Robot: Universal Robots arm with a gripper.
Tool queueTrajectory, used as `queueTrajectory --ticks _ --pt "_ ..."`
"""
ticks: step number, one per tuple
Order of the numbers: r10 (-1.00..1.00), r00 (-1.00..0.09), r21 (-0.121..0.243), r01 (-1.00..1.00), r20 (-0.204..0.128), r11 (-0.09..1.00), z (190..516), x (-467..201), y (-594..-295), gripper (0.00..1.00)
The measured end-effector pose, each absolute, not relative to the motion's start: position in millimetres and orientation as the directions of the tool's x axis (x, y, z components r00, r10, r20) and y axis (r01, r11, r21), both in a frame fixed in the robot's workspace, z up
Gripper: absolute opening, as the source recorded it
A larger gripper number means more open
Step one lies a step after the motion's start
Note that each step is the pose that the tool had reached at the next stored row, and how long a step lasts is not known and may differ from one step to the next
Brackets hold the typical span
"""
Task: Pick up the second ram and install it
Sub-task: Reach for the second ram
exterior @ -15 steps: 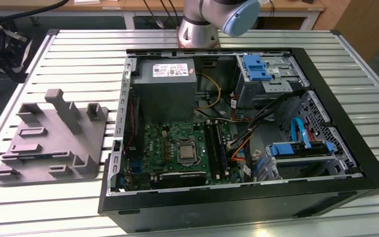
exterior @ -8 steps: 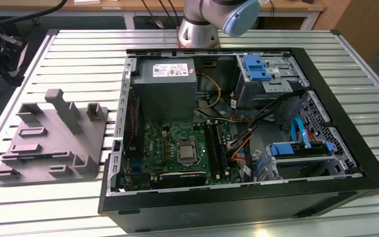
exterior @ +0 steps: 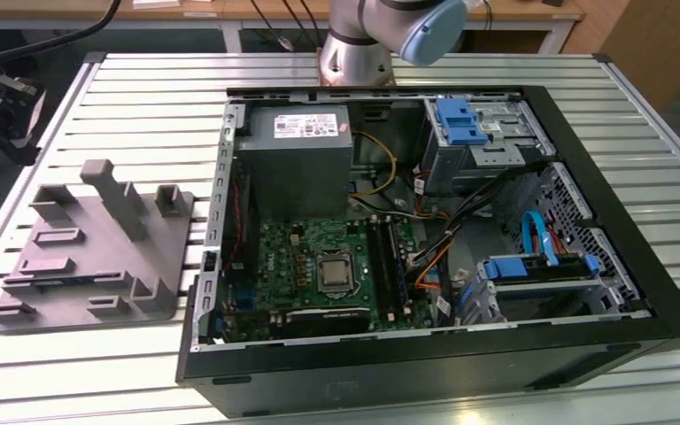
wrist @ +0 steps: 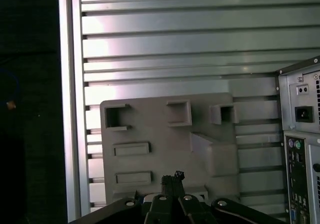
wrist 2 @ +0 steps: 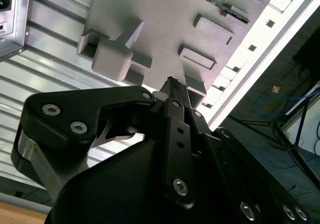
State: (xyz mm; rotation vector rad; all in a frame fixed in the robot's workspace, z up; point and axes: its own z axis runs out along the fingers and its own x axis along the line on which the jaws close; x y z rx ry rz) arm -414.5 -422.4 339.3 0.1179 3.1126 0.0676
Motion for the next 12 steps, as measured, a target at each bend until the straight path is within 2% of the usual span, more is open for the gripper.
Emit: queueTrajectory --ticks 12 --pt "0.076 -0.997 0.044 0.075 -0.025 0.996 324.7 -417.3 -435.5 0.1"
